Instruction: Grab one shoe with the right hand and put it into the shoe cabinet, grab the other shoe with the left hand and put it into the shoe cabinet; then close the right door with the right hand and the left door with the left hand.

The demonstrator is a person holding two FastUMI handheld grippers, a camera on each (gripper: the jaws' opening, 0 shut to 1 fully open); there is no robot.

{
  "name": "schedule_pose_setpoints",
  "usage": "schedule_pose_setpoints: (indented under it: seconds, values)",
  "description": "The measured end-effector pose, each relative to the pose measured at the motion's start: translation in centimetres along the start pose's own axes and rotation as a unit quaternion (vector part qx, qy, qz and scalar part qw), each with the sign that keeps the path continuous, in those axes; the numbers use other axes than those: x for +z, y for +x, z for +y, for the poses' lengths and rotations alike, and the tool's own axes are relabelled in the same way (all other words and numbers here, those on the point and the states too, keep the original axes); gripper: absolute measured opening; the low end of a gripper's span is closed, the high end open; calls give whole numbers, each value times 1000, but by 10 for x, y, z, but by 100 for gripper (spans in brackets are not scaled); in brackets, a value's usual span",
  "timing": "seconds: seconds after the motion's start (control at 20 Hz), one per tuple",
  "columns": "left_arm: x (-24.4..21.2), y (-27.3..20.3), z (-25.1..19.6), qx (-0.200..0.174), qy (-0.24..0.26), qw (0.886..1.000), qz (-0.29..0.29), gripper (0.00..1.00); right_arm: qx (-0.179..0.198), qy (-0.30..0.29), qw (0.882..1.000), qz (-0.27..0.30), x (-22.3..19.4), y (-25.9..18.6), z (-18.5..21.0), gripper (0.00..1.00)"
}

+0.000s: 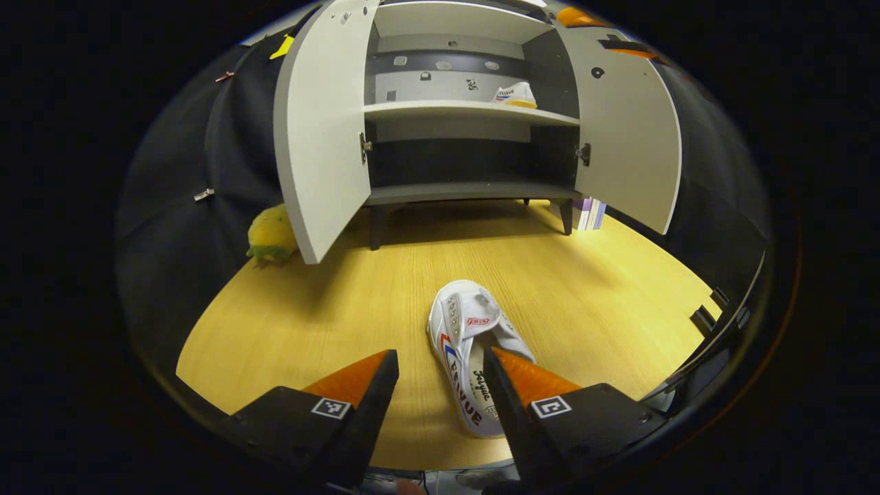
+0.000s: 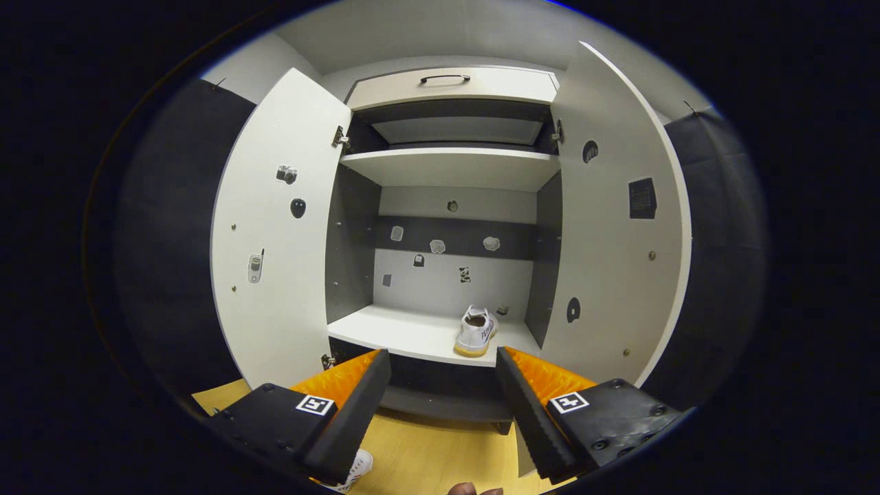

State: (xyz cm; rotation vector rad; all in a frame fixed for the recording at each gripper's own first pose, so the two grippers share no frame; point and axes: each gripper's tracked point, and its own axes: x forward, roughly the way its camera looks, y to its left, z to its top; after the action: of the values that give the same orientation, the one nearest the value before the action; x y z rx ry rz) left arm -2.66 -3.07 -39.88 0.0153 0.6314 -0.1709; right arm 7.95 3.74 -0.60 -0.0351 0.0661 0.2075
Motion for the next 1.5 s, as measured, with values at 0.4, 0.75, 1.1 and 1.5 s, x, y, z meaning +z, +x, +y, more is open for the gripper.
schedule_pose_setpoints:
  seconds: [0.4,0.75,1.1,1.5]
  values:
    - [-3,65,-5,4,27,1000,-5,53,-26,8,1000,14,-8,-21,-31,98]
    - [5,89,8,54,69,996,-26,27,-39,1,999,28,-20,-30,-44,98]
    - [12,83,8,44,49,997,25,9,-38,12,998,37,-28,-38,-52,98]
    - [93,22,-3,76,3,997,12,8,-36,26,999,29,-18,-47,-72,98]
